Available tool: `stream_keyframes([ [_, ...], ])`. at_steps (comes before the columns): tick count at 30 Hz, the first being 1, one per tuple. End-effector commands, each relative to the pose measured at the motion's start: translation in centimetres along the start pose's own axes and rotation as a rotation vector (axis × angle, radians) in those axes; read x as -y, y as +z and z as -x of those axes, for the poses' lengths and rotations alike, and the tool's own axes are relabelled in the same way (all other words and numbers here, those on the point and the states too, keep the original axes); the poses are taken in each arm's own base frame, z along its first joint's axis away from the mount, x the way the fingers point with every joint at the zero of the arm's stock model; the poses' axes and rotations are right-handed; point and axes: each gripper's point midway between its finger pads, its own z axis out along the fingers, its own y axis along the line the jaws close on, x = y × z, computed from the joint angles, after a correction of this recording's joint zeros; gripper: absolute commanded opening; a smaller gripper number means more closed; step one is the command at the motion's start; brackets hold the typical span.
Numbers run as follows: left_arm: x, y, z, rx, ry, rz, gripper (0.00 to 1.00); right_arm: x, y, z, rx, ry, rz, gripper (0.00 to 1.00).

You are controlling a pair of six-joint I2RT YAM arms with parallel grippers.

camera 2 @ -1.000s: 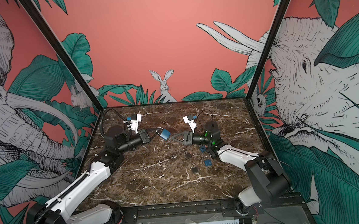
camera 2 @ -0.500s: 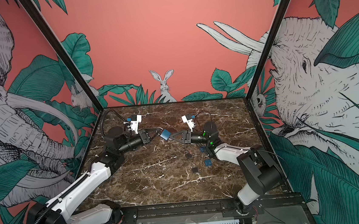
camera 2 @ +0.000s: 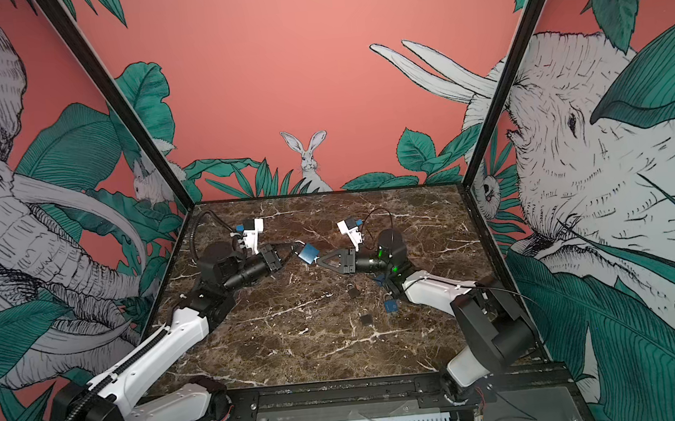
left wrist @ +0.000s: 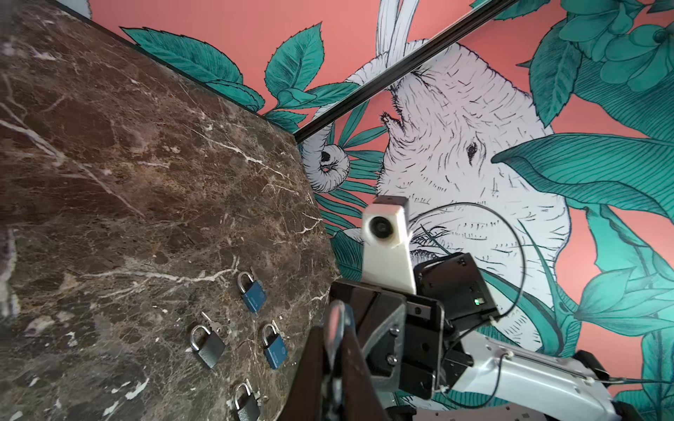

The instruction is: Lock with the key

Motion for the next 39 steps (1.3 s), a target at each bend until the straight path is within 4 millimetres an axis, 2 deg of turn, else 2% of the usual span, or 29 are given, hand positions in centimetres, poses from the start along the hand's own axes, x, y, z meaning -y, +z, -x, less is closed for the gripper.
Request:
stream_keyframes([
  [1, 2.3, -1.0, 2.3, 0.113, 0.063, -0.052, 0.0, -1.5, 0.4, -0.4, -0.029, -0.093, -0.005, 0.0],
  [6, 2.5, -1.8, 3.3, 0.146, 0.074, -0.05, 0.0, -1.2, 0.1, -1.0, -0.036, -0.074, -0.012, 0.0],
  [13, 3.1, -4.3, 6.3, 0.205, 0.073, -0.077, 0.0, -0.8, -0.8, -2.3, -0.03, -0.052, -0.033, 0.0],
  [18, 3.5, -5.7, 7.2, 0.236, 0.065, -0.109, 0.0, -1.1, -1.1, -2.4, -0.02, -0.046, -0.032, 0.0],
  [21, 3.5, -5.8, 6.7, 0.201, 0.064, -0.117, 0.0, -1.2, -1.3, -2.3, -0.014, -0.056, -0.043, 0.0],
  [25, 2.5, -5.6, 5.0, 0.115, 0.073, -0.065, 0.0, 0.1, -2.0, -2.3, -0.031, -0.09, -0.179, 0.0],
  [31, 0.4, -5.5, 2.0, 0.002, 0.054, -0.012, 0.0, 1.6, -4.3, -1.6, -0.022, -0.182, -0.422, 0.0],
  [39, -2.2, -4.3, -2.9, -0.144, 0.056, 0.078, 0.0, 2.1, -5.5, 0.0, 0.063, -0.183, -0.494, 0.0],
])
